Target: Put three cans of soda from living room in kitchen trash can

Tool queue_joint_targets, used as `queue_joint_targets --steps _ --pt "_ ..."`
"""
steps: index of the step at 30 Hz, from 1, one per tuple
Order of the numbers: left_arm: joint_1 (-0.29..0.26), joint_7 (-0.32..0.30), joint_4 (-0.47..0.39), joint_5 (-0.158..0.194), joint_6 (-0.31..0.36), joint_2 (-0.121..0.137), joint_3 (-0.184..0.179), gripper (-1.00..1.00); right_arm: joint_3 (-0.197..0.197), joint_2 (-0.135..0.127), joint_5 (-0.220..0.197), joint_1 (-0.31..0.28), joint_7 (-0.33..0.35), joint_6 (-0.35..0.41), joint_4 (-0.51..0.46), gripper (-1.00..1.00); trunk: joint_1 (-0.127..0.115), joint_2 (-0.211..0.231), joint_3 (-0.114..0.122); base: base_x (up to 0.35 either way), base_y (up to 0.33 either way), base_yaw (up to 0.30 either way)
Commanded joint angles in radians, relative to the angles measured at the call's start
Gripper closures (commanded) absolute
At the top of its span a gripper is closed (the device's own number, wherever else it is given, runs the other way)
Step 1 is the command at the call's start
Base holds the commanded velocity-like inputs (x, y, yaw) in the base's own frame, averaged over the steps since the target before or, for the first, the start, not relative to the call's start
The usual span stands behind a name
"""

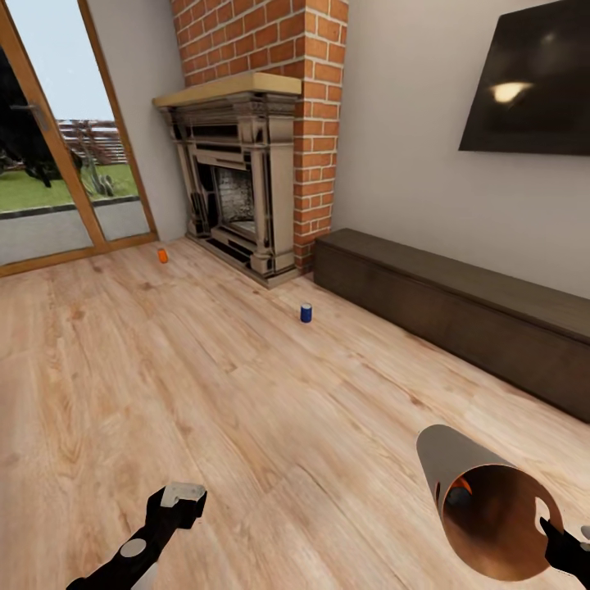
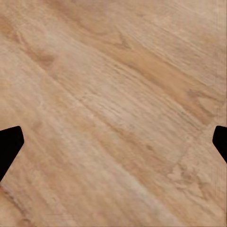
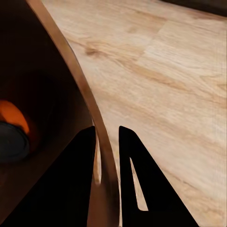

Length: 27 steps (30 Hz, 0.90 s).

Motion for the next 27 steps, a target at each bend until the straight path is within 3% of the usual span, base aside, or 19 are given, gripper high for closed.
queue_joint_targets --steps 1,15,27 --pt "0.000 0.000 0.000 0.000 0.000 0.000 0.000 -1.00 -0.001 0.000 -0.011 -0.001 0.005 0.001 -0.001 1.00 0.000 0.000 0.000 0.311 0.174 0.000" --pt "0.000 0.000 0.000 0.000 0.000 0.001 0.000 -1.00 -0.001 0.000 -0.012 -0.001 0.005 0.001 -0.001 1.00 0.000 0.000 0.000 0.310 0.177 -0.009" --pt "0.000 0.000 0.001 0.000 0.000 0.001 0.000 -1.00 -0.001 0.000 -0.012 -0.001 0.005 0.001 -0.001 1.00 0.000 0.000 0.000 0.308 0.178 -0.179"
